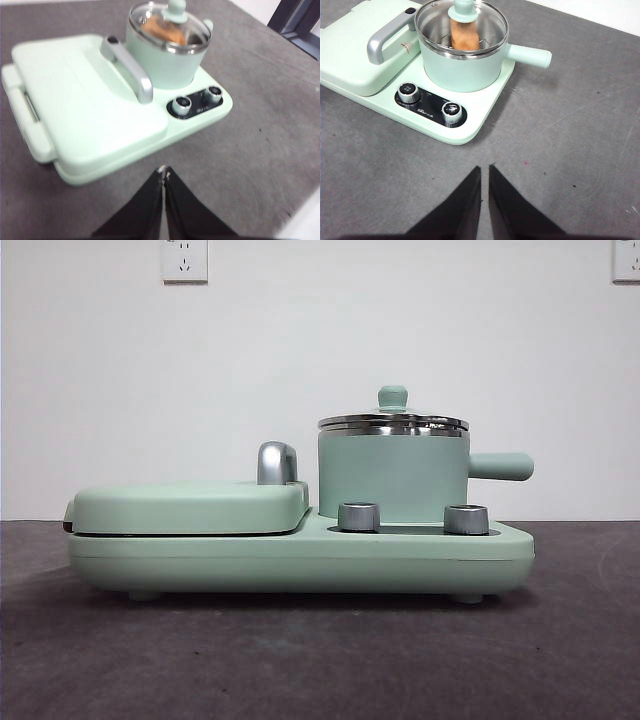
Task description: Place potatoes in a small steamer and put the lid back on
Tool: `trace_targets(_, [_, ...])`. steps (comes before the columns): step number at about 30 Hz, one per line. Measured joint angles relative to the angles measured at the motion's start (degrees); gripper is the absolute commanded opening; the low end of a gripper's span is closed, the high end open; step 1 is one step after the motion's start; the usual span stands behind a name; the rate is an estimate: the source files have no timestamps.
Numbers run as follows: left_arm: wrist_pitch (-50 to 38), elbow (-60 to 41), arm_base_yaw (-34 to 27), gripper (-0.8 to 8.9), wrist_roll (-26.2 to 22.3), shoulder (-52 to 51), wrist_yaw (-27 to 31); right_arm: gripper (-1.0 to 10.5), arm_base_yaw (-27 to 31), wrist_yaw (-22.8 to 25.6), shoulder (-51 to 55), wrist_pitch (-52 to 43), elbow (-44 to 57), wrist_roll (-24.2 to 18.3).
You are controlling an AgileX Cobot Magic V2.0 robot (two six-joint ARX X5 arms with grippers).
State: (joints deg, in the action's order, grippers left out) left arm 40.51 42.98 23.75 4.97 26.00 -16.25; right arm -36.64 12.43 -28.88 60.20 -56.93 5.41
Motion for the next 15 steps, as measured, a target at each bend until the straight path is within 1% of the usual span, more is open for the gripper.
trace_targets(2, [-3.34,-2.4,-0.87,0.06,-1.62,-2.21,1.77,0.2,0.0,0.0,0.0,0.0,0.0,-0.02])
trace_targets(5, [-10.99,-10.47,-4.57,0.06,-3.98,-8.59,7.82,0.2,0.0,0.0,0.0,0.0,0.0,-0.02])
trace_targets(9, [-22.18,-21.73,-11.26,0.06,-4.81,-15.45,16.41,0.2,0.0,-0.02,0.0,0.0,0.0,-0.02])
trace_targets(11, [-24.5,-25.86,-14.45,0.06,-5.05,-17.79,17.44,0.2,0.0,0.0,0.0,0.0,0.0,0.0])
trace_targets(15, [-28.28,-32.85,-20.55,0.06,-4.94,-21.42,17.51,0.2,0.0,0.0,0.0,0.0,0.0,0.0])
